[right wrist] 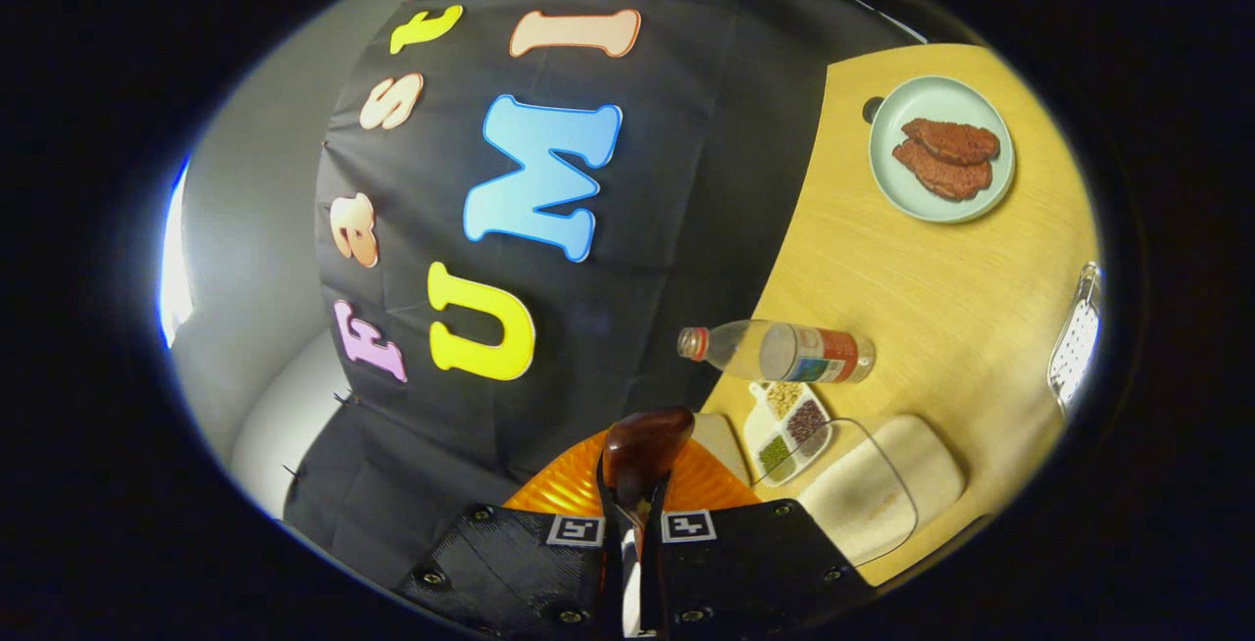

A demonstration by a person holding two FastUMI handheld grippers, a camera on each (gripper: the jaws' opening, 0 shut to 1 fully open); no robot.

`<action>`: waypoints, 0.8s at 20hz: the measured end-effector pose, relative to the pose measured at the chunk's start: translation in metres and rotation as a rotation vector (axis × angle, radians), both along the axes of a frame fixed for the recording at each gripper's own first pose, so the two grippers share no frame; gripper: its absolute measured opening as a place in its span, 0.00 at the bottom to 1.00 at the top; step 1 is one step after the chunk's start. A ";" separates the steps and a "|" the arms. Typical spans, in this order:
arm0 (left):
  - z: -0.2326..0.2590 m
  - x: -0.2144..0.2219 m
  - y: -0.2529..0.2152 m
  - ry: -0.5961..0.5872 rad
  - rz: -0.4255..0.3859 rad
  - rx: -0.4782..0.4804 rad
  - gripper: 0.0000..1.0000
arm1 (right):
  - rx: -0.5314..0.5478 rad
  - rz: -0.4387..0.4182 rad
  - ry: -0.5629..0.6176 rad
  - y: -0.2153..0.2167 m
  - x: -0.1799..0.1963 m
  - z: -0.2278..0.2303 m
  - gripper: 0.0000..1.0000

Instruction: Close the left gripper, press the button to open the rice cooker; take a wooden spoon from the chopstick holder with the right hand, scoop a spoonful of rice and pour it into the rice cooker, then put the wooden spoon back into the chopstick holder.

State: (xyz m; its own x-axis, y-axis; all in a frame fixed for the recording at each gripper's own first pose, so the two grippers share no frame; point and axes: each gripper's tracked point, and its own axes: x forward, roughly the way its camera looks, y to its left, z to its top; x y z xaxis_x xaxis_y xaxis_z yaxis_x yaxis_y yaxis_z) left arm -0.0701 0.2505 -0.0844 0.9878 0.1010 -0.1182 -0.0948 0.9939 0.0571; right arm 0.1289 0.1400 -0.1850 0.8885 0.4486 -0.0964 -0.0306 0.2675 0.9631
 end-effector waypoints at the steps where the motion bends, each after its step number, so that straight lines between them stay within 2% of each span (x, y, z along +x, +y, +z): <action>1: 0.001 -0.001 -0.003 -0.008 -0.011 -0.004 0.98 | 0.011 0.010 0.014 0.005 -0.003 -0.003 0.07; 2: 0.003 -0.002 -0.005 -0.013 -0.019 -0.007 0.99 | 0.004 0.017 0.016 0.009 -0.005 -0.005 0.07; 3: 0.004 -0.003 -0.004 -0.016 -0.021 -0.005 0.94 | 0.015 0.026 0.015 0.015 -0.006 -0.002 0.07; 4: 0.005 -0.005 -0.003 -0.019 -0.021 -0.001 0.98 | 0.041 0.035 0.015 0.022 -0.007 0.003 0.07; 6: 0.007 -0.008 0.001 -0.028 -0.017 -0.002 0.94 | 0.061 0.056 0.009 0.036 -0.008 0.013 0.07; 8: 0.008 -0.015 0.010 -0.029 -0.003 -0.002 0.98 | 0.044 0.091 -0.008 0.054 -0.006 0.023 0.07; 9: 0.008 -0.019 0.015 -0.029 0.009 -0.003 0.94 | 0.046 0.111 -0.018 0.065 -0.007 0.030 0.07; 10: 0.007 -0.024 0.020 -0.030 0.018 -0.006 0.98 | 0.051 0.128 -0.029 0.076 -0.005 0.038 0.07; 14: 0.005 -0.039 0.040 -0.028 0.058 -0.016 0.98 | 0.028 0.204 -0.074 0.124 0.001 0.062 0.07; 16: 0.004 -0.046 0.048 -0.032 0.077 -0.018 0.94 | 0.018 0.244 -0.088 0.150 0.006 0.070 0.07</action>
State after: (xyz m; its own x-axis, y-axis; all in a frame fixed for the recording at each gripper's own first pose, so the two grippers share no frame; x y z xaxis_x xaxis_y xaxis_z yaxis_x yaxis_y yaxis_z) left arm -0.1158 0.2987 -0.0801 0.9806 0.1747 -0.0888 -0.1722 0.9844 0.0348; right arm 0.1352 0.2899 -0.1150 0.7584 0.6517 -0.0139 -0.1760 0.2252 0.9583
